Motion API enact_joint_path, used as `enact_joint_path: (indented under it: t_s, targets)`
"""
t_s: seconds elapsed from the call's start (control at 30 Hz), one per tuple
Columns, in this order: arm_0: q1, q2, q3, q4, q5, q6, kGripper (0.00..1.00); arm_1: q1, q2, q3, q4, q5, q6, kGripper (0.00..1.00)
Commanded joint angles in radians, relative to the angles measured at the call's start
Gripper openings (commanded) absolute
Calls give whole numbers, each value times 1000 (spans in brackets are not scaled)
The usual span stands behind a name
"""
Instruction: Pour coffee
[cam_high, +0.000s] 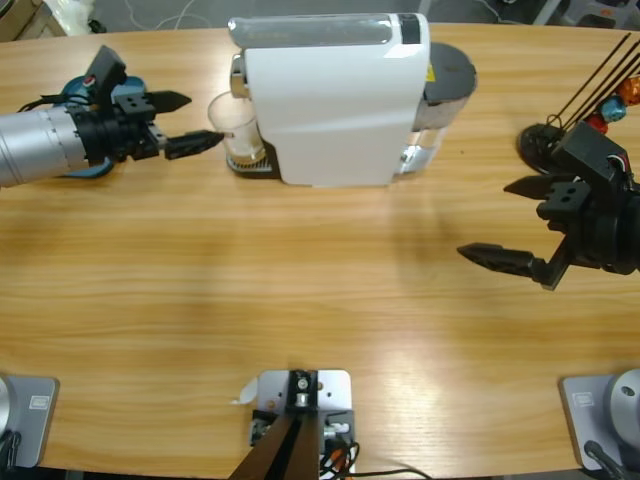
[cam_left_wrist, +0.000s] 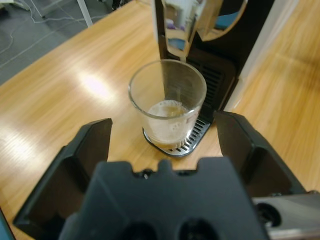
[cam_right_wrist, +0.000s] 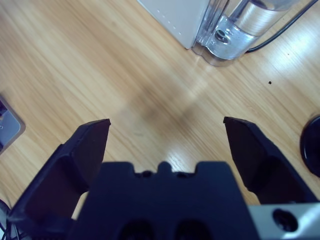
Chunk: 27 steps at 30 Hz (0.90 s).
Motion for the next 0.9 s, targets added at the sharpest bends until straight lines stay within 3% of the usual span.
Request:
enact_joint_path:
  t_s: [0.03,0.3,0.9]
  targets:
    - [50,101,8,-88,-160,-27,881,13,27,-6,15,16,-13,1000]
    - [78,229,-22,-207,-307,-88,876,13,28,-6,15,18,-13,1000]
    - [101,175,-16,-230,-302,-90,830,13,34,-8,16,24,-16,1000]
